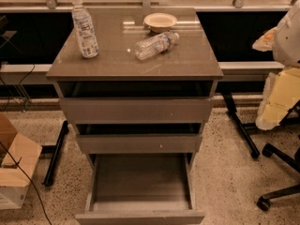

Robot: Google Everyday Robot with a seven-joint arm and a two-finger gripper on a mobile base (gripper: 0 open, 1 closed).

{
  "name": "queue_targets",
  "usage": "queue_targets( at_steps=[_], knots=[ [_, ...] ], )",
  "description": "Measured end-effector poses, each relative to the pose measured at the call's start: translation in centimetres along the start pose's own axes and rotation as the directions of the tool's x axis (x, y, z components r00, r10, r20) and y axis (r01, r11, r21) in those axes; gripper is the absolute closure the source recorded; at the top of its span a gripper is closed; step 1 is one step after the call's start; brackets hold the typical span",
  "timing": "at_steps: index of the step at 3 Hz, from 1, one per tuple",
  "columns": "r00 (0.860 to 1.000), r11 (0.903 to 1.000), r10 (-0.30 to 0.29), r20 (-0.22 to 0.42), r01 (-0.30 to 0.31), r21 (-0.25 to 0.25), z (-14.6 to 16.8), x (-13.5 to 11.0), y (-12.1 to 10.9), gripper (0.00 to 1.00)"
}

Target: Place blue plastic bottle into bottom drawer

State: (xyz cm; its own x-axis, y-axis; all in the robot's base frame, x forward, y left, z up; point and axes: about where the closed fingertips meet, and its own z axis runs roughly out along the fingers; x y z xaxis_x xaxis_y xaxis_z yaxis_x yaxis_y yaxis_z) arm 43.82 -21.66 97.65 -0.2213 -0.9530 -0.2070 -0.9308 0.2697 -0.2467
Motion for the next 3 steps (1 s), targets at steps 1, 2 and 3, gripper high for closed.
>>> queue_targets(
  at_steps=[1,2,3],
  knots=[
    [1.000,1.0000,0.000,0.000,0.000,0.000,0.0,0.0,0.0,0.00],
    [0.998,0.9999,0.007,0.065,-0.007,-0.011,0.2,-1.4,0.1,0.00],
    [0.984,0.9998,-0.013,0.178,0.016,-0.015,0.5,-3.9,0.3,0.00]
  ],
)
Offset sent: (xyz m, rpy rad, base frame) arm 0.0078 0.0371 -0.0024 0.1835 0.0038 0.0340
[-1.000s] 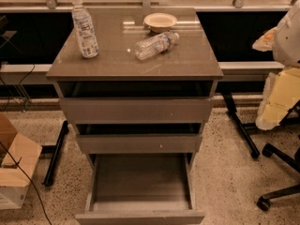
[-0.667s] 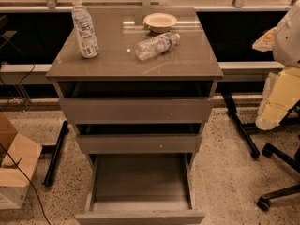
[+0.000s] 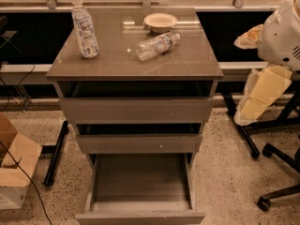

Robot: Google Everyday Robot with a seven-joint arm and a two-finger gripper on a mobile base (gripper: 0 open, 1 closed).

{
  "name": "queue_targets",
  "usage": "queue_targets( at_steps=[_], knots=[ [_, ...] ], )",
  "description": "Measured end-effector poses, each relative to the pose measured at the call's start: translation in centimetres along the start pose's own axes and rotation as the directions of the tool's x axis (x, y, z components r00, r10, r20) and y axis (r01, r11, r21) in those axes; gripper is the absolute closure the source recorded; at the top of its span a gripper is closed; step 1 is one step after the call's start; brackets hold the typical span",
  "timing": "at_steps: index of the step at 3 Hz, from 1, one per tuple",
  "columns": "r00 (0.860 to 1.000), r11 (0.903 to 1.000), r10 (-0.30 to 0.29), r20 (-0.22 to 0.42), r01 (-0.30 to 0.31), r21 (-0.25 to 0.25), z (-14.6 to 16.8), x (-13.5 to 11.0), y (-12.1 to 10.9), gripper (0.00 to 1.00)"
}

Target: Place blue plastic bottle into bottom drawer

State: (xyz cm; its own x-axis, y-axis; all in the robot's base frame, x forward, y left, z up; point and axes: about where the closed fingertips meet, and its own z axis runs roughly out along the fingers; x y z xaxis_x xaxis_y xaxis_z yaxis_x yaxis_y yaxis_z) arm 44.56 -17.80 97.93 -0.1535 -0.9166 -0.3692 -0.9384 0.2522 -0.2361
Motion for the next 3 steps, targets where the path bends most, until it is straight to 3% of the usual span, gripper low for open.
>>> queue_targets(
  at_steps=[1,2,3],
  knots=[
    [0.992,0.9996,-0.029,0.119,0.028,0.009,0.7,-2.7,-0.3,0.00],
    [0.974,0.9983,-0.056,0.219,0.057,0.001,2.0,-5.0,-1.6,0.00],
    [0.956,0.9954,-0.087,0.280,0.095,-0.015,4.1,-7.5,-3.3,0.00]
  ],
)
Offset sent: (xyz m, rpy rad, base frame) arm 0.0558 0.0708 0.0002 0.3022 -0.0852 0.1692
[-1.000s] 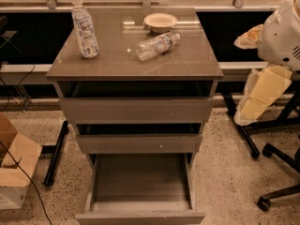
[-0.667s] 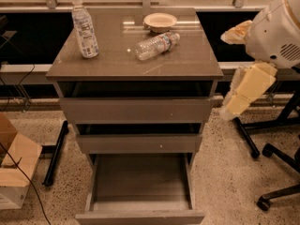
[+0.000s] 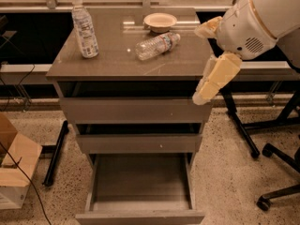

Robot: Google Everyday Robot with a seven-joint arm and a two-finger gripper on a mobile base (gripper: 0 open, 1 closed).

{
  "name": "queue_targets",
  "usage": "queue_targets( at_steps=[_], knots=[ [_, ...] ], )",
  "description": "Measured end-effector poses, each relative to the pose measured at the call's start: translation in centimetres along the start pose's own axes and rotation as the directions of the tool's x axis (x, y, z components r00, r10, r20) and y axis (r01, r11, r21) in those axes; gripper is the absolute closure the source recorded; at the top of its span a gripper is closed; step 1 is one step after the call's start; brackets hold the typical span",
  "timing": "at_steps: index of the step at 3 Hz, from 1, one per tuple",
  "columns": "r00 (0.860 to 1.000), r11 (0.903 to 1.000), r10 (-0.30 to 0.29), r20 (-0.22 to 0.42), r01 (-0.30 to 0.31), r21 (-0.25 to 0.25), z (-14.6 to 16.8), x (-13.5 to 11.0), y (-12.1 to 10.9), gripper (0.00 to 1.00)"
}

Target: Place blue plastic bottle into bottom drawer

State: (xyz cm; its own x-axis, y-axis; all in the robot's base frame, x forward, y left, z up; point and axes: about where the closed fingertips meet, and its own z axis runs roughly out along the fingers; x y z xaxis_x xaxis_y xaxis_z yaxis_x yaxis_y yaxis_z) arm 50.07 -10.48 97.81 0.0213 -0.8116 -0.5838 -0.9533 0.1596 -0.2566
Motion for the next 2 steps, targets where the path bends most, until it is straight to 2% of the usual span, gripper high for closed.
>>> queue_targets(
  at_steps=[1,2],
  knots=[
    [1.000,1.0000,0.004,-0.003,-0.004,0.002,0.1,0.0,0.0,0.00],
    [1.000,0.9990,0.022,0.020,-0.022,0.039,1.4,-0.4,-1.4,0.00]
  ],
)
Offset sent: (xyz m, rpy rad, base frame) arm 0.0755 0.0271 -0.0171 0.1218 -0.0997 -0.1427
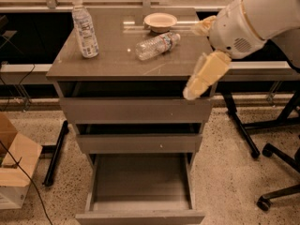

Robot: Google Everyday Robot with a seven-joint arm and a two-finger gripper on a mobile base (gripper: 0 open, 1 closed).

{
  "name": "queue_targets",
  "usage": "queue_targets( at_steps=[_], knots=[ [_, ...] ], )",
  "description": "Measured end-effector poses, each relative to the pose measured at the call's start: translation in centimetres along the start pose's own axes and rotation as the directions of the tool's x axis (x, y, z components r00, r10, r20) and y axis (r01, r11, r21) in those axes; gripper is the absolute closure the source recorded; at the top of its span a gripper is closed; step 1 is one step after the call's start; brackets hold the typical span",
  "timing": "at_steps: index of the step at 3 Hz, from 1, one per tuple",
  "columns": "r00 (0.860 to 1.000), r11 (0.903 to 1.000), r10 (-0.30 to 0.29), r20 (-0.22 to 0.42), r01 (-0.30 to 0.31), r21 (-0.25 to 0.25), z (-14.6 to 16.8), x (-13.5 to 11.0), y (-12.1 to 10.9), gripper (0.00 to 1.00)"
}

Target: Place blue plastic bottle into bottom drawer

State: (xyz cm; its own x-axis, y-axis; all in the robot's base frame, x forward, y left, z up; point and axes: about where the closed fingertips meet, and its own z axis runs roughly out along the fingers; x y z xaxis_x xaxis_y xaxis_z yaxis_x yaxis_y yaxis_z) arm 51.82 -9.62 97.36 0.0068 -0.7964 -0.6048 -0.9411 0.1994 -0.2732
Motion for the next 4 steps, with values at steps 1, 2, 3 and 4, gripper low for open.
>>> queue_targets(
  at_steps=[1,2,3,4],
  knots=[
    [0.998,0.9983,0.023,0.066,-0.026,0.052,3.2,-1.1,-3.5,0.00],
    [0.985,0.9958,0.051,0.164,-0.062,0.067,6.6,-2.6,-6.9,0.00],
    [0.970,0.9956,0.054,0.238,-0.070,0.062,9.7,-4.3,-9.9,0.00],
    [0.960,0.9977,0.043,0.276,-0.056,0.038,12.7,-6.2,-12.4,0.00]
  ],
)
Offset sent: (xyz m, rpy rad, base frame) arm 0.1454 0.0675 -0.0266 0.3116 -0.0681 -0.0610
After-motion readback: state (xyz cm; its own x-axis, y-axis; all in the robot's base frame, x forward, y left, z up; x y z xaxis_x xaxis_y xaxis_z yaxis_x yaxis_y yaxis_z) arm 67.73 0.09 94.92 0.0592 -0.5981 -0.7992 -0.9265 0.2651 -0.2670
